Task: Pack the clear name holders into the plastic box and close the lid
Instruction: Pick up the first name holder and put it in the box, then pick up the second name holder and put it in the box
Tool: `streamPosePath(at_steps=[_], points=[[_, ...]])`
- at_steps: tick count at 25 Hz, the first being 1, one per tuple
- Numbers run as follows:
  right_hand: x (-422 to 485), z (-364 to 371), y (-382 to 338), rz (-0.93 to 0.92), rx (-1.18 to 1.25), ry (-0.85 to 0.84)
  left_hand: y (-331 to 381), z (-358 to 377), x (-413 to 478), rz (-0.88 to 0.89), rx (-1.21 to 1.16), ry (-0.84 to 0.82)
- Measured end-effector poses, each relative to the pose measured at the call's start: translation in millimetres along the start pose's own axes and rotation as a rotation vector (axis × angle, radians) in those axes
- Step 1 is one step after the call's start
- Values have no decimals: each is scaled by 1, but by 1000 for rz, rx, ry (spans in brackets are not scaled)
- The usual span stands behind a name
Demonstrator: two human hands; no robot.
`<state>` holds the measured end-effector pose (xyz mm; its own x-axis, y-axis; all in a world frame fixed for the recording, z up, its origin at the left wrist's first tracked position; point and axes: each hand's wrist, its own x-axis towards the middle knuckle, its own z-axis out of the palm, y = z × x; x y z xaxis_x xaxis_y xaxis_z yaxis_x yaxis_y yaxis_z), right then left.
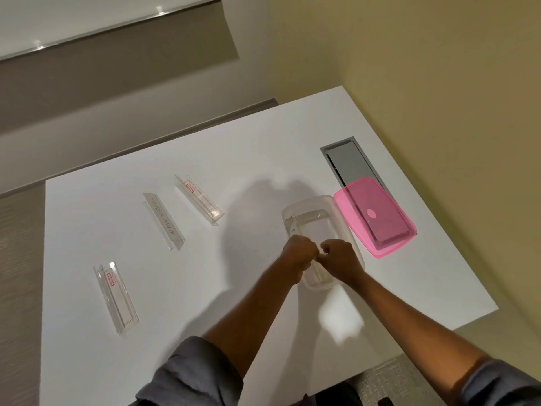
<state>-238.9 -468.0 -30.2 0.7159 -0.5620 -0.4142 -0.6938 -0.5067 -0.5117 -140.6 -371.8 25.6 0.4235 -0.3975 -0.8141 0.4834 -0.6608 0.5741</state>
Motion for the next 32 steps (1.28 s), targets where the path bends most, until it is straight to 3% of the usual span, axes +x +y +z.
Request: streamPosePath(at_steps=[3, 6, 13, 21, 32], points=[[-5, -17, -16, -5, 104, 146, -12, -27, -9, 88, -178, 37], [-17, -19, -43, -43, 253, 170, -24, -56, -21, 132, -262, 78], [-36, 29, -116, -182, 427, 3, -78, -130, -55, 103, -338, 184], [-51, 112, -201, -212, 420, -229, -158, -221, -80, 55, -458, 406], [-73, 220, -301, -196, 346, -421, -246, -343, -101, 36, -577, 678]])
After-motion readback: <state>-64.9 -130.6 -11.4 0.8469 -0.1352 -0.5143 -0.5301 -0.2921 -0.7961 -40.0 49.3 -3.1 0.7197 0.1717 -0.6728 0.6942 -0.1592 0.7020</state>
